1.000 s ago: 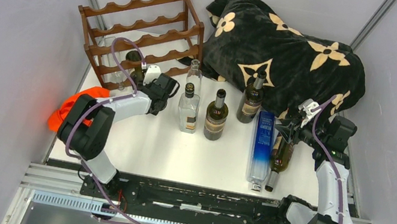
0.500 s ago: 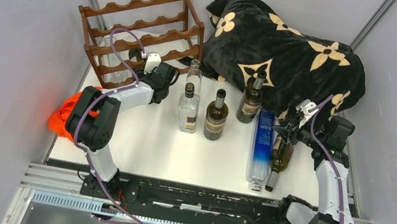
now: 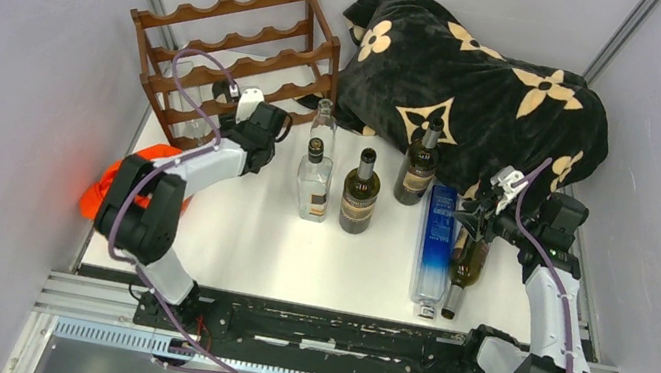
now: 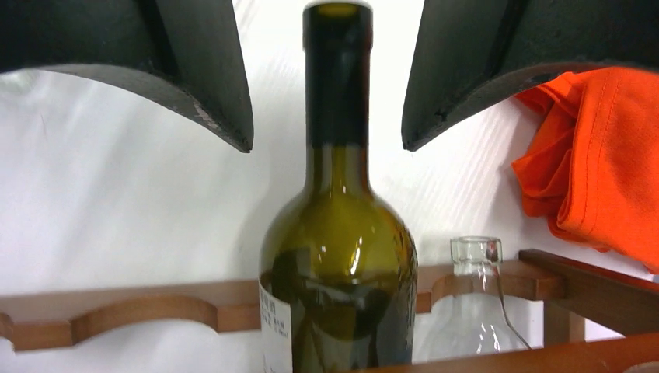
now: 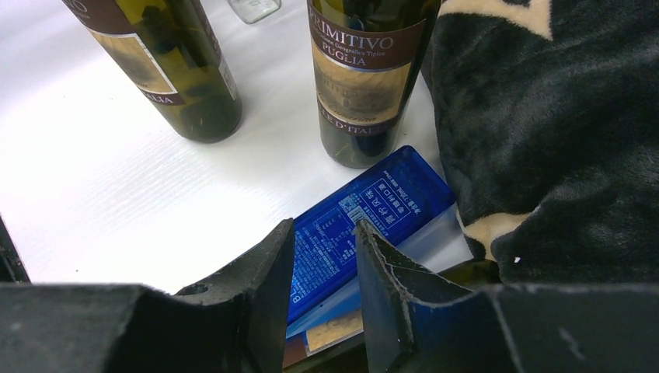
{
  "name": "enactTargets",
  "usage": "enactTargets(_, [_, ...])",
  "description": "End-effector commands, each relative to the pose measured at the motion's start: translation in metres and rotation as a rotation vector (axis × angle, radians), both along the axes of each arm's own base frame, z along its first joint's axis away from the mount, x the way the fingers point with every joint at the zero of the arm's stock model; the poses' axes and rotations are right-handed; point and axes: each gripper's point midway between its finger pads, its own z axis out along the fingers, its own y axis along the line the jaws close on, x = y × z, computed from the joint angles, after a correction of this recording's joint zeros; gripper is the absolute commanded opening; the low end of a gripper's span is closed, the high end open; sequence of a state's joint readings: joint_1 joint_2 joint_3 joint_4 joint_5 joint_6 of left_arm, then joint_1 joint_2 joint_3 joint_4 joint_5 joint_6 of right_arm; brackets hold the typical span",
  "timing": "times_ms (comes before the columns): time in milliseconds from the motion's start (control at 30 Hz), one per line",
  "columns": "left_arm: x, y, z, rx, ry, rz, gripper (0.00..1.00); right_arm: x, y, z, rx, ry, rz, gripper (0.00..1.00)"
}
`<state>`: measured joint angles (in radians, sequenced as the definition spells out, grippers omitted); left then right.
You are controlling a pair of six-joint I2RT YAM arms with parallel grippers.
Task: Put the wine bottle on the wine rack
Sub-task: Place the wine bottle in the wine rack.
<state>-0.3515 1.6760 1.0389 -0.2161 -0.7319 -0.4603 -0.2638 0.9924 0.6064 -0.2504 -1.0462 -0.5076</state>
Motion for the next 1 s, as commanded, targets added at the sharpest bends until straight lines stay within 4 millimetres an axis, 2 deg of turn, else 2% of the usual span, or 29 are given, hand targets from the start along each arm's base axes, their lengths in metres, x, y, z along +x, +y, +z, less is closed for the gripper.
enactTargets(0, [-0.018, -0.015, 0.022, -0.11, -0.04, -0.049, 0.76, 0.006, 0.001, 0.014, -0.019, -0.06, 0.02, 0.41])
enactTargets(167, [-0.032, -0.018, 0.018, -0.132, -0.017, -0.067, 0.74, 0.005, 0.002, 0.014, -0.02, -0.06, 0.024, 0.4])
enactTargets(433, [-0.029, -0.017, 0.0, -0.108, 0.037, -0.046, 0.68, 0.006, 0.001, 0.013, -0.022, -0.059, 0.021, 0.41])
enactTargets(533, [-0.032, -0.017, 0.001, -0.1, 0.035, -0.033, 0.64, 0.006, 0.002, 0.012, -0.022, -0.056, 0.023, 0.41])
enactTargets(833, [-0.038, -0.019, 0.003, -0.075, 0.027, -0.023, 0.61, 0.006, 0.003, 0.012, -0.023, -0.057, 0.026, 0.41])
enactTargets(967, [-0.036, -0.015, 0.003, -0.046, 0.034, -0.013, 0.54, 0.005, 0.003, 0.012, -0.024, -0.056, 0.026, 0.41])
